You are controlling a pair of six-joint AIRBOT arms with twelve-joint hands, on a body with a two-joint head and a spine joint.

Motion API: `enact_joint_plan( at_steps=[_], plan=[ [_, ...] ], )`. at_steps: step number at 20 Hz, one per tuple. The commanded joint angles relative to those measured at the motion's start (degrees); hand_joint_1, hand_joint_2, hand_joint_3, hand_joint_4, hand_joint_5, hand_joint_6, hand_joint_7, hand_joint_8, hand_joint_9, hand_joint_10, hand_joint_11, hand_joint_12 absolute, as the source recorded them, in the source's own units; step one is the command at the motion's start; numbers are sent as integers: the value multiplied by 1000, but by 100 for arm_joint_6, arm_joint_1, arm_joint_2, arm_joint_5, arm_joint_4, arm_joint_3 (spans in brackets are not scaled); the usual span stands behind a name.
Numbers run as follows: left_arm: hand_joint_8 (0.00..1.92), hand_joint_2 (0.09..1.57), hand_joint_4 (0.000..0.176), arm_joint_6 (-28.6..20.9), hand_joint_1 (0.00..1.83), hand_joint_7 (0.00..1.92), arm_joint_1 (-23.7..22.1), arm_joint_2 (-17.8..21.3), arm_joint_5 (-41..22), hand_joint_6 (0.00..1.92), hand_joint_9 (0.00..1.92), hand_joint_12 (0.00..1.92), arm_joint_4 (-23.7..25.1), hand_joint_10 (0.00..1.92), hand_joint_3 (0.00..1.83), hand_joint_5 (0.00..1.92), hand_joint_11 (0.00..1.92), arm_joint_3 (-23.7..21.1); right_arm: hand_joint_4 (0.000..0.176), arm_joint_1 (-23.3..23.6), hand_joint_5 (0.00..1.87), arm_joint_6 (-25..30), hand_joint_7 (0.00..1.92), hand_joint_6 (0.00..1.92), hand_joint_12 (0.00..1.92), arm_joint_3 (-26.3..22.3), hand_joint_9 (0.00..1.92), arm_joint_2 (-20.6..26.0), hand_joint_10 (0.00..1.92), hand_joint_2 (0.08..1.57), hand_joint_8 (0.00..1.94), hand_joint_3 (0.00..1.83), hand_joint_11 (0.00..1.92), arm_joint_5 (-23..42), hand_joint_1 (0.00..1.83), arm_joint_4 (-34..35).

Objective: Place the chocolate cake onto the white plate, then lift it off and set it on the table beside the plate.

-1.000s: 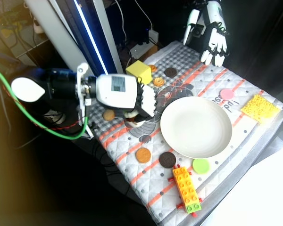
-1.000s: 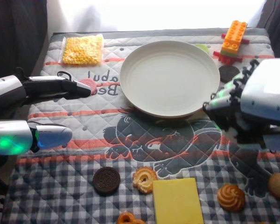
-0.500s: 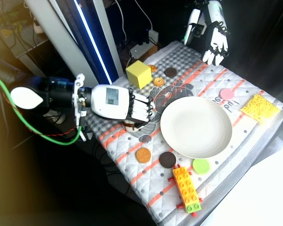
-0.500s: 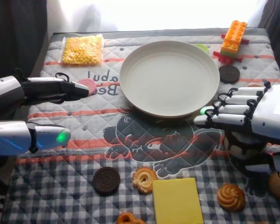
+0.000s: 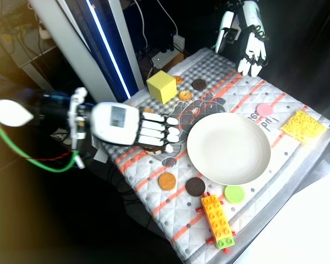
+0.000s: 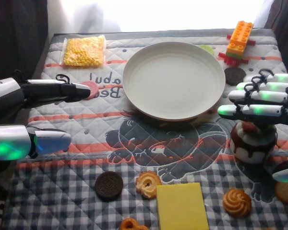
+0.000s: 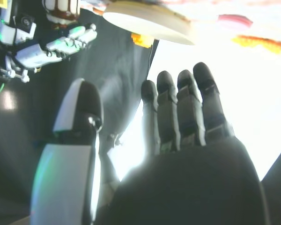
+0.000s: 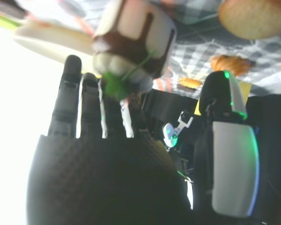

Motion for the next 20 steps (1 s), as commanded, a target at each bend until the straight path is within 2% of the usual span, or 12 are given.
enact_joint_plan(
  at_steps=[1, 3, 4, 7, 8, 9, 12, 13, 14, 17, 18, 20],
  plan=[
    [5, 1117, 13, -50, 921, 359, 2, 38, -660, 62, 233, 403, -131, 13, 0, 382, 0, 39, 127, 24, 0, 2, 0, 0, 2, -37, 0, 75, 0, 1033, 0, 0, 0, 749, 531, 182],
    [0, 1118, 17, -50, 911, 343, 7, 39, -683, 42, 211, 279, -133, 6, 1, 370, 0, 38, 79, 24, 0, -226, 0, 0, 0, -165, 0, 276, 0, 1029, 0, 0, 0, 958, 563, 388],
    [2, 1119, 12, -50, 900, 340, 13, 42, -703, 39, 233, 424, -133, 13, 0, 377, 0, 37, 53, 23, 0, -397, 0, 0, 0, -237, 0, 370, 0, 1038, 0, 0, 0, 1064, 568, 535],
    [0, 1138, 18, -50, 830, 270, 57, 95, -813, 7, 197, 475, -146, 0, 2, 323, 0, 8, 79, -64, 0, -999, 0, 0, 0, -455, 0, 672, 0, 1071, 0, 14, 0, 1543, 614, 1099],
    [0, 1142, 18, -50, 818, 224, 68, 114, -850, 1, 145, 340, -157, 0, 1, 265, 0, -2, 106, -138, 0, -1172, 0, 0, 0, -501, 0, 738, 0, 1073, 0, 13, 0, 1727, 631, 1304],
    [0, 1156, 32, -50, 730, 142, 73, 136, -892, 0, 79, 139, -168, 0, 2, 181, 0, -11, 56, -244, 0, -1201, 0, 0, 0, -523, 0, 804, 0, 1089, 0, 18, 0, 1923, 547, 1479],
    [0, 1159, 37, -50, 647, 48, 83, 172, -984, 0, 4, 5, -195, 0, 2, 80, 0, -22, 38, -405, 0, -1334, 0, 0, 0, -547, 0, 846, 0, 1073, 0, 8, 0, 2144, 565, 1789],
    [0, 1158, 60, -50, 611, 14, 84, 180, -1023, 0, 0, 0, -202, 0, 1, 24, 0, -23, 19, -434, 0, -1512, 0, 0, 0, -582, 0, 859, 0, 1063, 0, 3, 0, 2155, 606, 1936],
    [1, 1143, 111, -50, 586, 4, 87, 193, -1050, 0, 0, 0, -203, 0, 0, 0, 0, -26, 4, -449, 0, -1624, 0, 0, 0, -606, 0, 874, 0, 1063, 0, 3, 0, 2186, 614, 2020],
    [0, 1116, 117, -50, 520, 0, 94, 269, -1176, 0, 14, 15, -214, 5, 0, 0, 32, -51, 22, -472, 0, -1727, 0, 0, 0, -613, 0, 897, 0, 1090, 0, 14, 0, 2347, 595, 2186],
    [0, 1113, 133, -50, 574, 0, 94, 326, -1284, 0, 2, 2, -238, 0, 0, 0, 6, -75, 33, -484, 0, -1785, 0, 0, 0, -614, 0, 912, 0, 1094, 0, 14, 0, 2464, 580, 2268],
    [0, 1103, 133, -49, 660, 0, 126, 387, -1506, 0, 0, 0, -301, 0, 0, 0, 0, -116, 45, -496, 0, -1853, 0, 0, 0, -627, 0, 923, 0, 1102, 0, 16, 0, 2639, 585, 2357]
  ],
)
